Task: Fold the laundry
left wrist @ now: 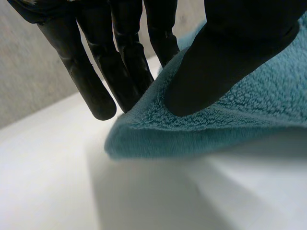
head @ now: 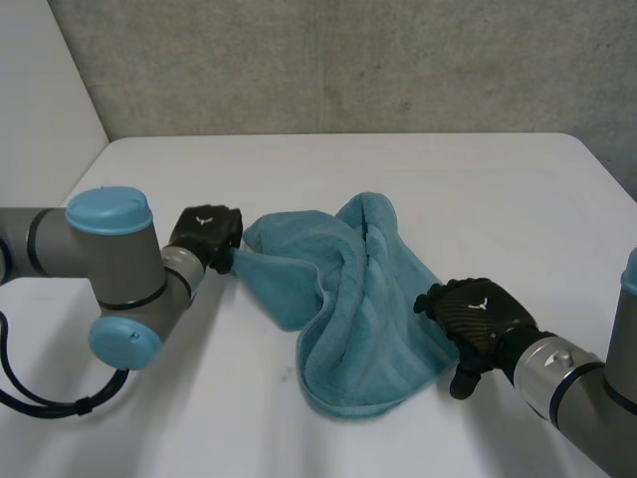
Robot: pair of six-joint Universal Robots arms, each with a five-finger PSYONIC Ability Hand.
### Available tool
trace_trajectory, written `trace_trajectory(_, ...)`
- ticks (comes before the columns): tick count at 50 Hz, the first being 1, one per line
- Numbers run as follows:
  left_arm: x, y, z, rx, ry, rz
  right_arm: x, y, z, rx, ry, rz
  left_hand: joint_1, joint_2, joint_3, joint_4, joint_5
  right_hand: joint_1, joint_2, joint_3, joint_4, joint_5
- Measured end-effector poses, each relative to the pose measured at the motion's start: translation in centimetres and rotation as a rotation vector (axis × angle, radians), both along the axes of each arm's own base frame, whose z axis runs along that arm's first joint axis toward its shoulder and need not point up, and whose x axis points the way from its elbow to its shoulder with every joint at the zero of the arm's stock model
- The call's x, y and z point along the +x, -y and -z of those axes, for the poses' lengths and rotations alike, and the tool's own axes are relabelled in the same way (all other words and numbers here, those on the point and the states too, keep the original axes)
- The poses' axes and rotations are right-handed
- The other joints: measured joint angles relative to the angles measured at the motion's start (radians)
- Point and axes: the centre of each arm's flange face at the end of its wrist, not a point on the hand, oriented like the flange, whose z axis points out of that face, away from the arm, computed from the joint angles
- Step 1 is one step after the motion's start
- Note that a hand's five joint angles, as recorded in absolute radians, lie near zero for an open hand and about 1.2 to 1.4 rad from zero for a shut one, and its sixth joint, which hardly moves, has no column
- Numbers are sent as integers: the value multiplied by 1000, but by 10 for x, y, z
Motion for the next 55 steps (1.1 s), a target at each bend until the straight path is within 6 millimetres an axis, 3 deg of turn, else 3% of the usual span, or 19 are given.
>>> trace_trajectory(4, -2, -4, -18, -39, -19, 1, -1, 2, -2, -2, 16, 16, 10, 15, 15, 14, 13, -1, -1, -1, -2, -3)
trace_trajectory(10, 2, -19, -66, -125, -60, -7, -4, 9, -7, 32, 84, 72, 20, 33, 33, 31, 26, -37, -47, -59, -56, -63)
trace_trajectory(11, 3, -25, -81, -153, -74, -6, -5, 10, -7, 49, 109, 90, 23, 33, 33, 32, 26, -66, -89, -103, -89, -80)
trace_trajectory(25, 10, -80, -189, -361, -265, 39, 2, 9, 7, 197, 228, 98, 24, 35, 36, 35, 26, -68, -94, -106, -90, -80)
trace_trajectory(32, 20, -102, -245, -497, -364, 54, 10, 8, 4, 275, 333, 94, 27, 35, 36, 35, 32, -68, -94, -106, -90, -80)
trace_trajectory(39, 27, -113, -275, -567, -399, 57, 20, -4, 6, 325, 373, 41, 27, 35, 36, 35, 32, -68, -94, -106, -90, -80)
trace_trajectory(48, 29, -113, -278, -560, -395, 44, 36, -10, 32, 317, 333, -12, 27, 35, 36, 36, 32, -31, -45, -49, -51, -42)
trace_trajectory(50, 30, -112, -277, -556, -392, 38, 37, -7, 39, 295, 313, 0, 27, 36, 37, 36, 32, 185, 224, 200, 196, 182)
trace_trajectory(52, 31, -110, -276, -554, -389, 32, 37, -4, 42, 282, 305, 11, 27, 36, 37, 36, 32, 244, 294, 273, 269, 250)
trace_trajectory(54, 33, -107, -275, -553, -384, 21, 35, 3, 41, 239, 297, 44, 27, 36, 37, 36, 32, 581, 680, 668, 666, 625)
trace_trajectory(55, 34, -105, -275, -553, -383, 17, 34, 5, 40, 226, 298, 52, 27, 36, 37, 36, 32, 658, 764, 772, 770, 735)
